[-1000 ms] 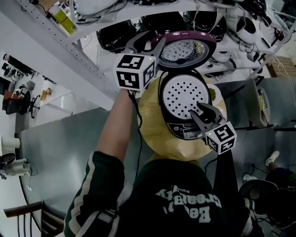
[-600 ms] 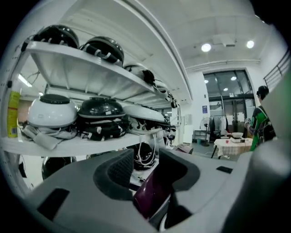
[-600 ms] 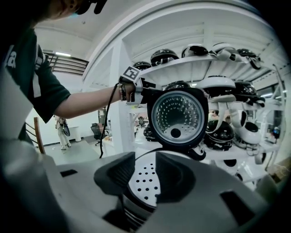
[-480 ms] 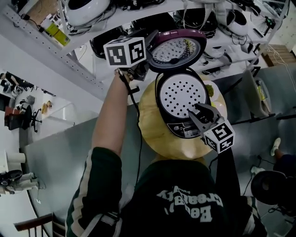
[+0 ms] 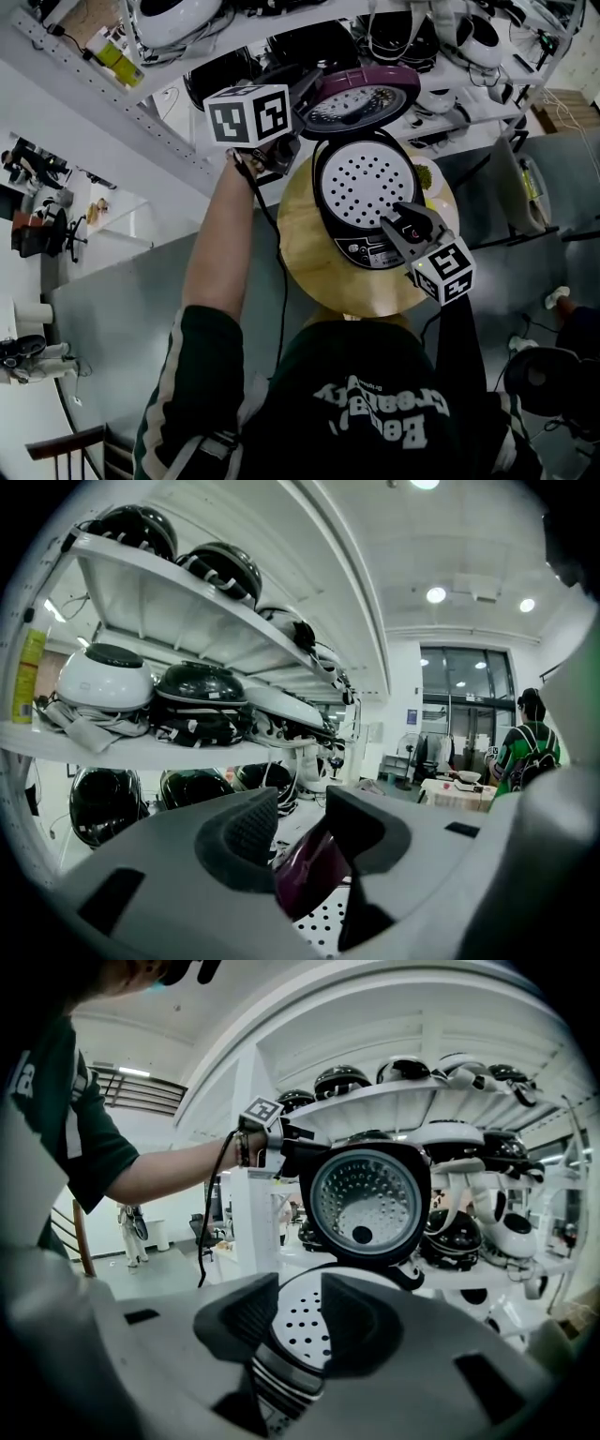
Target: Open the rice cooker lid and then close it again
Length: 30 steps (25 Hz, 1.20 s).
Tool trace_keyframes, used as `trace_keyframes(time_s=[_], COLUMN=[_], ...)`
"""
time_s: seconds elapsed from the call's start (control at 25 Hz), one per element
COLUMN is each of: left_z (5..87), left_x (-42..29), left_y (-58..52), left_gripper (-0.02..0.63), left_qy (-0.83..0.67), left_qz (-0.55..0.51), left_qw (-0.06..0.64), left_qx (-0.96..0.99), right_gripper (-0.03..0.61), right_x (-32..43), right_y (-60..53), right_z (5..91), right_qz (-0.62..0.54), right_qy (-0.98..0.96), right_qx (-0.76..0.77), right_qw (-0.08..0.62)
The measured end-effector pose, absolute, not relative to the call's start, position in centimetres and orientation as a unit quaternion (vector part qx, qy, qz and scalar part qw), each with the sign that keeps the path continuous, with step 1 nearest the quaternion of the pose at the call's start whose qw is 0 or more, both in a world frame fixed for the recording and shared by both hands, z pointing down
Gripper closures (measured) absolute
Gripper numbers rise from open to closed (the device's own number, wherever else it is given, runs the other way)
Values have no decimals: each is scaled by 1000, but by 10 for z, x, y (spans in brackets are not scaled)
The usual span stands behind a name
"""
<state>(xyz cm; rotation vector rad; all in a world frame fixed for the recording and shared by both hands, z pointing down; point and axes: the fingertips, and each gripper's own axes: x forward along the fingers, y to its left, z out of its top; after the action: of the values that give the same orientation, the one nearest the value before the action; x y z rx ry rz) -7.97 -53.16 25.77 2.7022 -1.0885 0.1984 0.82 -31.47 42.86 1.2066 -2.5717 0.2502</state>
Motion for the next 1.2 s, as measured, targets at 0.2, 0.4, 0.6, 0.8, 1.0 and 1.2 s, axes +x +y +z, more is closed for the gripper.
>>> trace_keyframes(time_s=[0.2, 0.4, 0.6, 0.8, 1.0, 1.2], left_z=[262, 282, 307, 337, 359, 378], left_x=[-79, -76, -71, -64, -61, -59], left_y=[-499, -460, -420, -385, -364, -350], left_gripper=[457, 440, 451, 474, 498, 515], left_qy=[-371, -378, -386, -387, -409, -419], left_qz=[68, 79, 101, 128, 127, 124], left_qw=[109, 132, 138, 144, 143, 159], left_qx=[920, 913, 906, 902, 892, 885], right_gripper=[433, 433, 434, 434, 434, 433], right_x=[16, 31, 46, 56, 68, 79], right_y=[-295, -266, -239, -219, -201, -192], right_z=[430, 437, 443, 441, 443, 447], right_qz=[96, 106, 119, 120, 119, 119], right_qy=[-895, -895, -894, -895, -892, -889], right_qx=[413, 409, 411, 413, 418, 424], right_qw=[142, 143, 132, 119, 121, 124])
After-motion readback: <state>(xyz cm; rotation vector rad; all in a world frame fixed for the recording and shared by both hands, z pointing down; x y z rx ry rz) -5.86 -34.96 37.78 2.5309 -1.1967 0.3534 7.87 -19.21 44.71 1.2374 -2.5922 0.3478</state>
